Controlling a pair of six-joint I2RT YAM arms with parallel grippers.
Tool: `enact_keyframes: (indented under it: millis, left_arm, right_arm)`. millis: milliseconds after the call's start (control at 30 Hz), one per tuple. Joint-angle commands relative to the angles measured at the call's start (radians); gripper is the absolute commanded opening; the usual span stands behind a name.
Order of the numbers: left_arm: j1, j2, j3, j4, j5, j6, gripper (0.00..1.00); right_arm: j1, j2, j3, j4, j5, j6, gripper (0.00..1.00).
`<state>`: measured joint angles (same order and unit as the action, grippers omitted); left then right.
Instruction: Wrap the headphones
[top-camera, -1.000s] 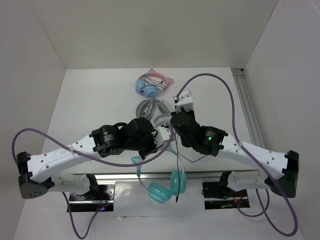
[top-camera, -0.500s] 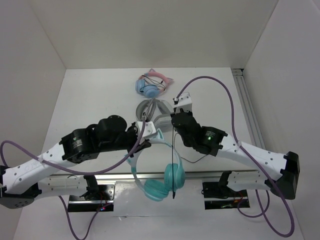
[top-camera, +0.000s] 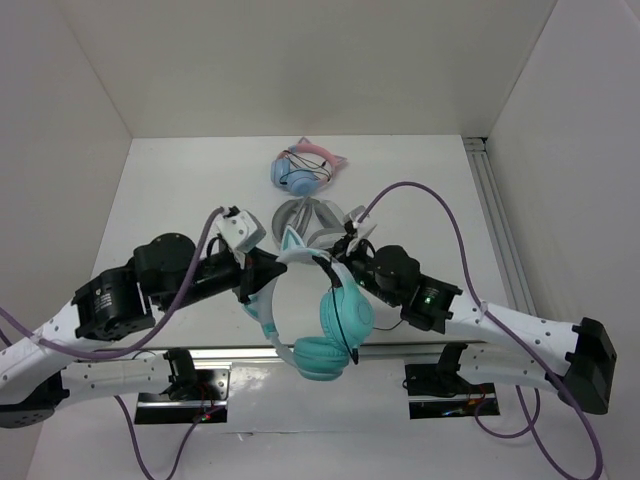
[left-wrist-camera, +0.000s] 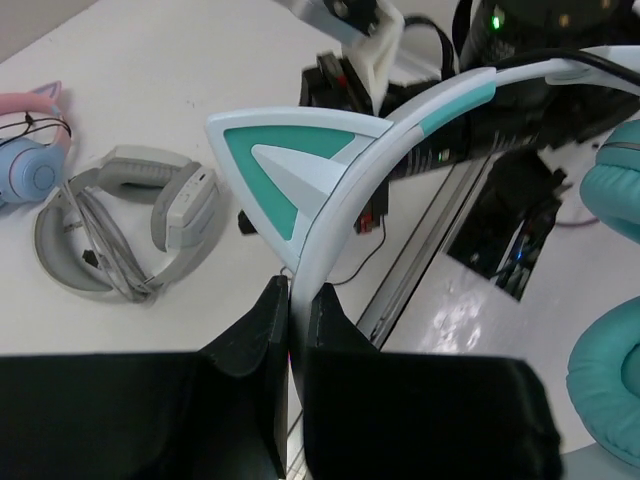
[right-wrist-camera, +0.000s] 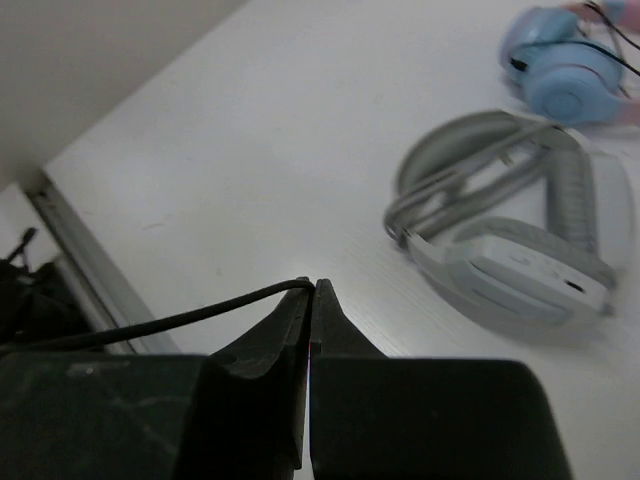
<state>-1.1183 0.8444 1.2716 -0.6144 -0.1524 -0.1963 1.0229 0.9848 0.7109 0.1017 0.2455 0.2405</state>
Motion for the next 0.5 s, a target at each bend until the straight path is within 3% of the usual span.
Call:
enact_keyframes:
  millis: [0, 167, 333, 467]
  left_arm:
    - [-0.009, -0.07, 0.026, 0.257, -0.021, -0.159, 0.0]
    - [-0.009, -0.099, -0.014, 0.324, -0.105, -0.225, 0.0]
    - [-0.009, -0.09, 0.009, 0.314, -0.145, -0.265, 0.0]
    - [-0.009, -0.108, 0.04, 0.248, -0.379, -0.357, 0.0]
  right_arm:
    - [0.009, 0.02, -0.051, 0.255, -0.184, 0.0, 0.01]
    - [0.009, 0.093, -0.125, 0.511, -0.325, 0.009, 0.21]
    - [0.009, 0.179, -0.106, 0.54, -0.357, 0.01, 0.21]
    - [0.02, 0.192, -0.148, 0.59, -0.347, 0.031, 0.22]
